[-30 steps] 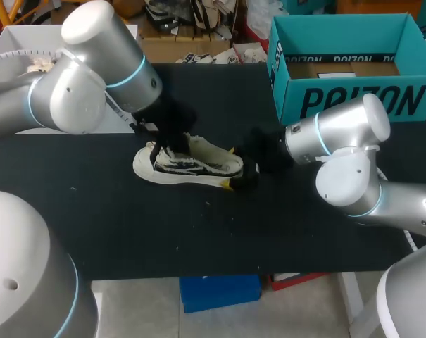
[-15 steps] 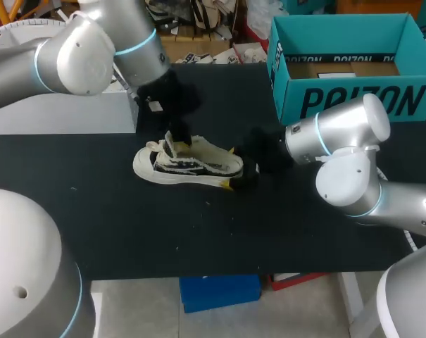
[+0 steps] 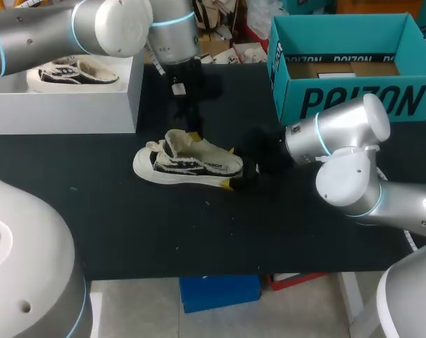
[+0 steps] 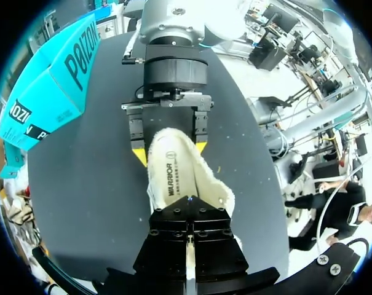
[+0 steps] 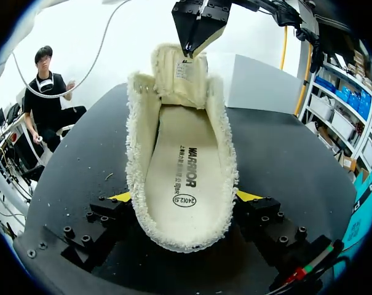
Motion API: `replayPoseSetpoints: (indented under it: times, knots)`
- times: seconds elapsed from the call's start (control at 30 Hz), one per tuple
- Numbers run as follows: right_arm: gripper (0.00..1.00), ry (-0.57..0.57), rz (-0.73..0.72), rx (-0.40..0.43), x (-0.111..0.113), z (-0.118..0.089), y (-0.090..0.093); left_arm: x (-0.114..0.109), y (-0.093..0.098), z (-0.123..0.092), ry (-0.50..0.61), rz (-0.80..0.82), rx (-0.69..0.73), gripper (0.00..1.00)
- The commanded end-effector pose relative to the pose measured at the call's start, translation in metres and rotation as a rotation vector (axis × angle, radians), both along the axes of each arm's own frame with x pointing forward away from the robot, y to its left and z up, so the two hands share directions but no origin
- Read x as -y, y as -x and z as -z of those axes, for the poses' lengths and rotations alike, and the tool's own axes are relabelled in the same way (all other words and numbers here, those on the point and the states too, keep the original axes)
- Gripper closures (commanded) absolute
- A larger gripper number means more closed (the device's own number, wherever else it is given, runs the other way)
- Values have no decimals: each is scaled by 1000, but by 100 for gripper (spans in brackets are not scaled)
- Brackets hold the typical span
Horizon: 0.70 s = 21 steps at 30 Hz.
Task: Take the shoe out of the shoebox, open the shoe tongue, remove and reinsert the insole, then place the shoe into the shoebox
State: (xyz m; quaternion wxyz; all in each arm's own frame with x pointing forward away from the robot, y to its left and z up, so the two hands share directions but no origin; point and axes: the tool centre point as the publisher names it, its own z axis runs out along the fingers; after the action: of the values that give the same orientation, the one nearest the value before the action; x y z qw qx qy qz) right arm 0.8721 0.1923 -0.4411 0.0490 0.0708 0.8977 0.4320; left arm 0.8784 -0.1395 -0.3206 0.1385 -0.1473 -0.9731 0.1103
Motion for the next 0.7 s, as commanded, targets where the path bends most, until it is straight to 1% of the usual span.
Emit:
replayPoseSetpoints:
  times: [0.03, 0.27, 0.3, 0.37, 0.47, 0.7]
  knots:
    - [100, 4, 2, -1, -1, 2, -1, 2, -4, 1, -15, 13, -36, 100]
    - [100, 4, 2, -1, -1, 2, -1, 2, -4, 1, -15, 13, -36, 100]
    - [100, 4, 2, -1, -1, 2, -1, 3, -4, 2, -28, 19, -71, 100]
    - [100, 4, 2, -1, -1, 2, -1, 5, -4, 7, -52, 20, -92, 100]
    - [100, 4, 2, -1, -1, 2, -1, 5, -5, 10, -58, 39, -133, 100]
    - [100, 4, 2, -1, -1, 2, -1, 2, -4, 10, -73, 46, -123, 100]
